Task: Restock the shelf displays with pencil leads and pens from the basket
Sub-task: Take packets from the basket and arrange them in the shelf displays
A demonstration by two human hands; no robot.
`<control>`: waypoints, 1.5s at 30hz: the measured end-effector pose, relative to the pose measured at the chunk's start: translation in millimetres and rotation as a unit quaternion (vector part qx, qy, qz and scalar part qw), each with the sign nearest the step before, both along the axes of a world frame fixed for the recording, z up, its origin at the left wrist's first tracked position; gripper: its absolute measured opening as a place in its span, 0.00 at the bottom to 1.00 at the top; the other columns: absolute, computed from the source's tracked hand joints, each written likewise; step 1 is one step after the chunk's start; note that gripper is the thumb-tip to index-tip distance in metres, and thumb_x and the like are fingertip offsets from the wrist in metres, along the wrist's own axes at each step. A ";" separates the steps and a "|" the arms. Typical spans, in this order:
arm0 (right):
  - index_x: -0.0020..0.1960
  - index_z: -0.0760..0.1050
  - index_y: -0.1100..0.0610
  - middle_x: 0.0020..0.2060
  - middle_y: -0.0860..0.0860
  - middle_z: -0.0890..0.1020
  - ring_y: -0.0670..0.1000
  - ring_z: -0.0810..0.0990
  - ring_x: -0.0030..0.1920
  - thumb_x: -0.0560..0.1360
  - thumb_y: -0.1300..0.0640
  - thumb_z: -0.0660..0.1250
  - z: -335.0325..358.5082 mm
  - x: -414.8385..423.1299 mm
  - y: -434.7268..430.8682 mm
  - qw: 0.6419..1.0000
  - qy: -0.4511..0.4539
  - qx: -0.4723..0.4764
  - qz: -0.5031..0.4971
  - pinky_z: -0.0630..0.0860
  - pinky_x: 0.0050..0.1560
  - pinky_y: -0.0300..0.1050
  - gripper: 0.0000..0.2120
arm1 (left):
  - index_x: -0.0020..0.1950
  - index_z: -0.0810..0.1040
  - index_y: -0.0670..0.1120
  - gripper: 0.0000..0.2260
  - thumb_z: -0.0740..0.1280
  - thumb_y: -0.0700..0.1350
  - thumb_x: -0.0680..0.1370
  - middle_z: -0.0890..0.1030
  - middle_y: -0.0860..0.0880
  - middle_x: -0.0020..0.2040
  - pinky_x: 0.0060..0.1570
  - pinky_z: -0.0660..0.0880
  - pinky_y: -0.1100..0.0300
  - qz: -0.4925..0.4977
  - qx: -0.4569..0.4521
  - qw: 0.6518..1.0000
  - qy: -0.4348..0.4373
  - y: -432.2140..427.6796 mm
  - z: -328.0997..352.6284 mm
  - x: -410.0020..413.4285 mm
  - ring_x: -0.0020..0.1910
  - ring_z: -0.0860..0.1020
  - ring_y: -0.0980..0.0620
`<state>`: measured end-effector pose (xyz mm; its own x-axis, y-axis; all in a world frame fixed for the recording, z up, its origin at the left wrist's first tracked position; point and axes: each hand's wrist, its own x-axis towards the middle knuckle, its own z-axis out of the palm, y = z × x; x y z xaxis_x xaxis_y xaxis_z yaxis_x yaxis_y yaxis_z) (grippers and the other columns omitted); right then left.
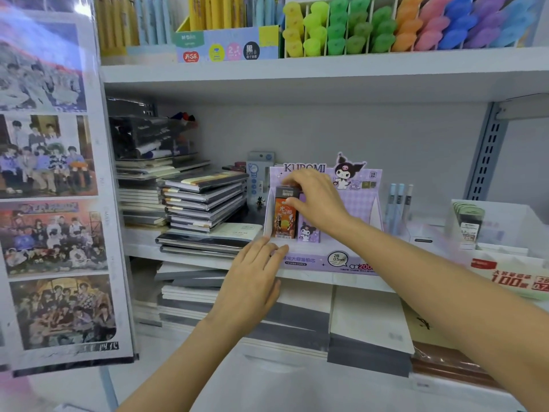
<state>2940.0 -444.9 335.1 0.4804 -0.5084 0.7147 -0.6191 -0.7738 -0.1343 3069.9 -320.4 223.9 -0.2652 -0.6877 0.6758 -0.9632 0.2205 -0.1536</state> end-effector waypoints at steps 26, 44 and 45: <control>0.49 0.81 0.58 0.38 0.45 0.81 0.50 0.79 0.35 0.78 0.61 0.64 -309.3 -125.0 118.2 0.924 0.014 0.363 0.115 0.78 0.40 0.48 0.06 | 0.64 0.74 0.45 0.13 0.61 0.43 0.80 0.75 0.46 0.59 0.50 0.68 0.55 0.008 0.353 0.927 0.125 47.1 -250.6 -83.0 0.58 0.72 0.45; 0.70 0.65 0.53 0.71 0.53 0.62 0.56 0.60 0.70 0.69 0.48 0.73 -558.2 -223.4 142.9 0.837 0.267 0.473 -0.063 0.63 0.67 0.52 0.33 | 0.78 0.58 0.43 0.26 0.57 0.51 0.83 0.58 0.47 0.78 0.72 0.62 0.52 0.092 0.533 0.833 0.113 100.1 -421.5 -122.3 0.79 0.50 0.46; 0.71 0.65 0.53 0.74 0.52 0.59 0.56 0.58 0.72 0.69 0.48 0.73 -559.0 -222.7 141.9 0.835 0.257 0.482 -0.060 0.61 0.70 0.53 0.35 | 0.77 0.60 0.43 0.25 0.59 0.50 0.82 0.61 0.46 0.77 0.71 0.63 0.51 0.088 0.525 0.838 0.122 100.5 -421.2 -122.4 0.78 0.52 0.45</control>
<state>2717.3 -302.9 -223.9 0.5020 -0.7950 -0.3406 -0.8521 -0.3873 -0.3520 2947.5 -219.9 -197.3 -0.0389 -0.9512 -0.3060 -0.9696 -0.0381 0.2418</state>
